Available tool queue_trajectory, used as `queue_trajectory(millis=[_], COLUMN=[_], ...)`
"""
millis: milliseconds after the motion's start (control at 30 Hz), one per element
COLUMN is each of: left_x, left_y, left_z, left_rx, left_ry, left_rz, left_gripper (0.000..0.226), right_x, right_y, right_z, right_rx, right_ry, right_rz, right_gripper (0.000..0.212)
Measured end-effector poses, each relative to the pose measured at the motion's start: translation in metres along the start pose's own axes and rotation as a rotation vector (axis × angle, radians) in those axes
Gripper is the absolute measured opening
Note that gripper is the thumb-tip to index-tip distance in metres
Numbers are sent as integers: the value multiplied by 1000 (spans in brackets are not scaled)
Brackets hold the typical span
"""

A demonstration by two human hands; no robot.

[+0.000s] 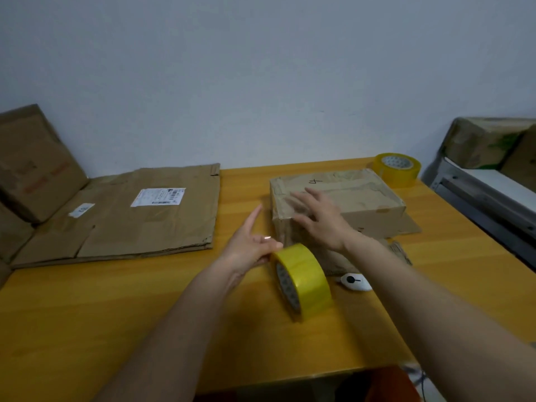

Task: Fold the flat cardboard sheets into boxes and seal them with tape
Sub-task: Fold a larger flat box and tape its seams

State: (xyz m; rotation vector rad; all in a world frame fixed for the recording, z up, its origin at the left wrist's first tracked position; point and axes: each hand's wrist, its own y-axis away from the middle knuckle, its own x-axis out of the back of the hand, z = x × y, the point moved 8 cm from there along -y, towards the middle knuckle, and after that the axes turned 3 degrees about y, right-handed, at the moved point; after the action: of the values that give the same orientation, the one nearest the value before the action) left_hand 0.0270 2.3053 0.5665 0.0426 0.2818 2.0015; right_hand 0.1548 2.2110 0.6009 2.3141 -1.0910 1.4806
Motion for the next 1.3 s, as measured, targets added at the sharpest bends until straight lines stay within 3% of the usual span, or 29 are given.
queue_trajectory(millis=[67, 100, 167, 233, 267, 367, 467, 600, 733, 867, 933, 1033, 1133, 1167, 1233, 1267, 1300], left_x=[-3, -5, -11, -16, -17, -13, -9, -10, -11, -19, -26, -19, -17, -18, -20, -21, -20], left_y=[2, 5, 9, 15, 19, 28, 40, 53, 59, 69, 73, 66, 61, 61, 60, 58, 56], left_z=[5, 7, 12, 16, 18, 21, 20, 14, 18, 35, 40, 38, 35, 35, 34, 32, 29], left_rx=[-78, -112, -167, -206, -225, -253, -251, -245, -286, -417, -461, -385, -363, -373, -402, -396, -365], left_ry=[-31, -54, -94, -129, -146, -163, -130, -117, -170, -582, -776, -777, -660, -629, -600, -563, -492], left_rz=[-4, -11, -25, -41, -36, 21, 99, 172, 230, 361, 418, 453, 390, 370, 334, 306, 278], left_gripper=[93, 93, 93, 93, 92, 87, 64, 25, 21, 11, 7, 3, 7, 9, 14, 16, 16], right_x=[17, 15, -5, -21, -21, -18, -15, -11, -9, -3, 0, 10, 26, 31, 30, 28, 29], right_y=[18, 26, 42, 57, 60, 67, 72, 79, 84, 86, 86, 89, 91, 90, 89, 89, 90], right_z=[-3, -3, -6, -5, -5, -4, -10, -17, -21, -20, -18, -16, -11, -16, -30, -33, -33], right_rx=[-10, -42, -133, -229, -266, -353, -380, -402, -388, -362, -357, -360, -285, -206, -70, -76, -91], right_ry=[-358, -482, -631, -745, -837, -1047, -1117, -1106, -1064, -898, -820, -819, -813, -689, -398, -308, -274], right_rz=[141, 109, -110, -246, -234, -109, -41, 13, 51, 92, 61, 50, 90, 72, -17, -41, -45], right_gripper=[36, 33, 35, 23, 14, 24, 29, 31, 33, 37, 31, 6, 58, 60, 32, 11, 4])
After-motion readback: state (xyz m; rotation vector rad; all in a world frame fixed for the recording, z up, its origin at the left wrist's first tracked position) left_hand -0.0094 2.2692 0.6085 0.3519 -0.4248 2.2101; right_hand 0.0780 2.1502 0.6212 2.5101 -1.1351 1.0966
